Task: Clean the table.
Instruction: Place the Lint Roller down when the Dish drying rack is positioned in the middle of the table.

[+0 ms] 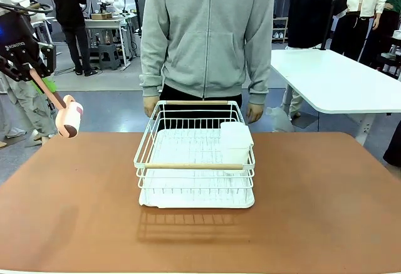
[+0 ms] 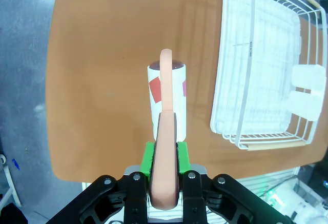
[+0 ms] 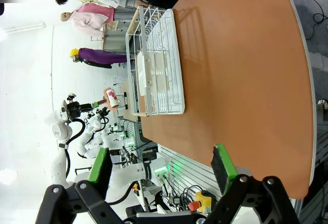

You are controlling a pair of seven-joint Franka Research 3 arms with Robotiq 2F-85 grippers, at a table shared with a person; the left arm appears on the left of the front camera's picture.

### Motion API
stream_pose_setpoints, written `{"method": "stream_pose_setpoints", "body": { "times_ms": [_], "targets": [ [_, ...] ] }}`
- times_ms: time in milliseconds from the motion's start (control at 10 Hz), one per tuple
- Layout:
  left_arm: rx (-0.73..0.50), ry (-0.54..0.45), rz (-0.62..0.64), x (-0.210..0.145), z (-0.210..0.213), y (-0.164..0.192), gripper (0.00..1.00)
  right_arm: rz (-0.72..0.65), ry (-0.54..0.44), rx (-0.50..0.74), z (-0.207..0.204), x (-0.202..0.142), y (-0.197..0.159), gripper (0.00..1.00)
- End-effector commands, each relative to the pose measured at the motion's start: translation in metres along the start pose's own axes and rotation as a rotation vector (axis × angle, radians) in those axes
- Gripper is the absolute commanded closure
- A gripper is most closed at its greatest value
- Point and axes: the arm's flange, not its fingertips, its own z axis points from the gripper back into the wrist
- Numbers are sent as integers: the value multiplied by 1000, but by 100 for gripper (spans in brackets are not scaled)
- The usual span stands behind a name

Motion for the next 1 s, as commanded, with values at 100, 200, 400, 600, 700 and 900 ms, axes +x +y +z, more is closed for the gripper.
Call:
{"method": "stream_pose_setpoints", "body": {
  "times_ms": [100, 200, 400, 600, 700, 900],
  "targets": [
    [-8, -3, -20, 0, 1, 2, 79, -15, 0, -11, 2, -1, 5, 0],
    [-8, -3, -20, 0, 1, 2, 79, -15, 0, -11, 2, -1, 5, 0],
    [-8, -3, -20, 0, 1, 2, 79, -15, 0, -11, 2, -1, 5, 0],
    [-8, -3, -20, 0, 1, 2, 79, -15, 0, -11, 2, -1, 5, 0],
    [-8, -3, -20, 0, 1, 2, 79, -15, 0, -11, 2, -1, 5, 0],
    [-8, -3, -20, 0, 1, 2, 79, -15, 0, -11, 2, -1, 5, 0]
  ]
}}
